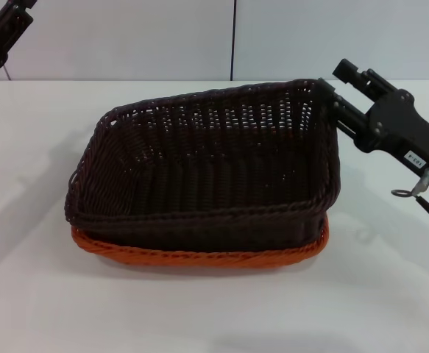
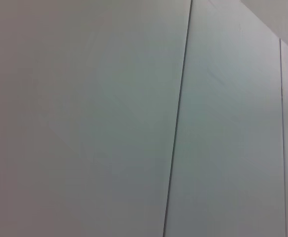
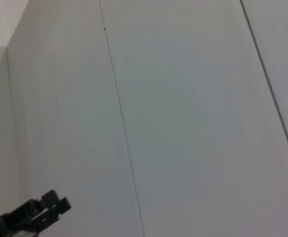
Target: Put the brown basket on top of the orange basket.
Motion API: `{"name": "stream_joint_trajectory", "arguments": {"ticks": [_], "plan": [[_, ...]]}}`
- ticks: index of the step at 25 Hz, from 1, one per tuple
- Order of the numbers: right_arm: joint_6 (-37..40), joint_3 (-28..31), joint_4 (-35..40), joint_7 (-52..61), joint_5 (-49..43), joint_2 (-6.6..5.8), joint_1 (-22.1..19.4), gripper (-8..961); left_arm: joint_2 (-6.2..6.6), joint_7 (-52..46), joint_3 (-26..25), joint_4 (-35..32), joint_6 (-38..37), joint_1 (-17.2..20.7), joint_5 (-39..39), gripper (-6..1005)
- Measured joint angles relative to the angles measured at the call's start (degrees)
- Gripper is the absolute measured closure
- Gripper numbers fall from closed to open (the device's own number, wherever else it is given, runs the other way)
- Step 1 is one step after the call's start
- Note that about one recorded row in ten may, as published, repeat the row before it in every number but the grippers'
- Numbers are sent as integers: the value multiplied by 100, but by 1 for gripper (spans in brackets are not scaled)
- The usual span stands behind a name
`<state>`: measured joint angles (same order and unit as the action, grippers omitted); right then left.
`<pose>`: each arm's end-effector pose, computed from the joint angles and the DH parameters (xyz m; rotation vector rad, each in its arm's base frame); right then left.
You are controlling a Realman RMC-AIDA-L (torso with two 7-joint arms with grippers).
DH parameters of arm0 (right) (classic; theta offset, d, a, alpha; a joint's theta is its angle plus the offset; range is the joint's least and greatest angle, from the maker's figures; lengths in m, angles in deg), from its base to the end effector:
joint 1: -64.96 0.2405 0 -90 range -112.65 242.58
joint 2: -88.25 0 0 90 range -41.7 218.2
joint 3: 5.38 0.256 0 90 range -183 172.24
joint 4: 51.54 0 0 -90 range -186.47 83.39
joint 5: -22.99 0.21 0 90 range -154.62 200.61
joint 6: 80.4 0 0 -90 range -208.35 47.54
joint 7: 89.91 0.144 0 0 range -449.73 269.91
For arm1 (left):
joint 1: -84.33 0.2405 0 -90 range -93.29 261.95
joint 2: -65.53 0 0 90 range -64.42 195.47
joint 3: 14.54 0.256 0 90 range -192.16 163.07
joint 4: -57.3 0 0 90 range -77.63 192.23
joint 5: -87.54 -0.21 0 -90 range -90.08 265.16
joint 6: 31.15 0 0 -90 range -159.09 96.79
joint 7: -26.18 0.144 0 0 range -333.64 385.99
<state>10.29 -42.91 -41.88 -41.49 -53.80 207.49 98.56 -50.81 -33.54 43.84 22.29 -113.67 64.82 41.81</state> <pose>0.2340 0.3382 -0.0100 -2.1439 0.4308 1.3339 -0.2580 0.3406 0.0912 -1.8502 -0.3662 -1.3493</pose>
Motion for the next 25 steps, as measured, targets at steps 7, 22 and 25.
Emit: {"name": "stream_joint_trajectory", "arguments": {"ticks": [7,22,25], "plan": [[185,163,480,2,708,-12,-85,327,-40,24,-11,3,0,24,1,327],[-651,757,1071,-1377,3158,-42,-689,327,-187,235,-813,132,-410,391,138,327],[-663,971,896,-1547,3369,-42,-706,327,-181,370,-1076,478,-698,433,376,327]]}}
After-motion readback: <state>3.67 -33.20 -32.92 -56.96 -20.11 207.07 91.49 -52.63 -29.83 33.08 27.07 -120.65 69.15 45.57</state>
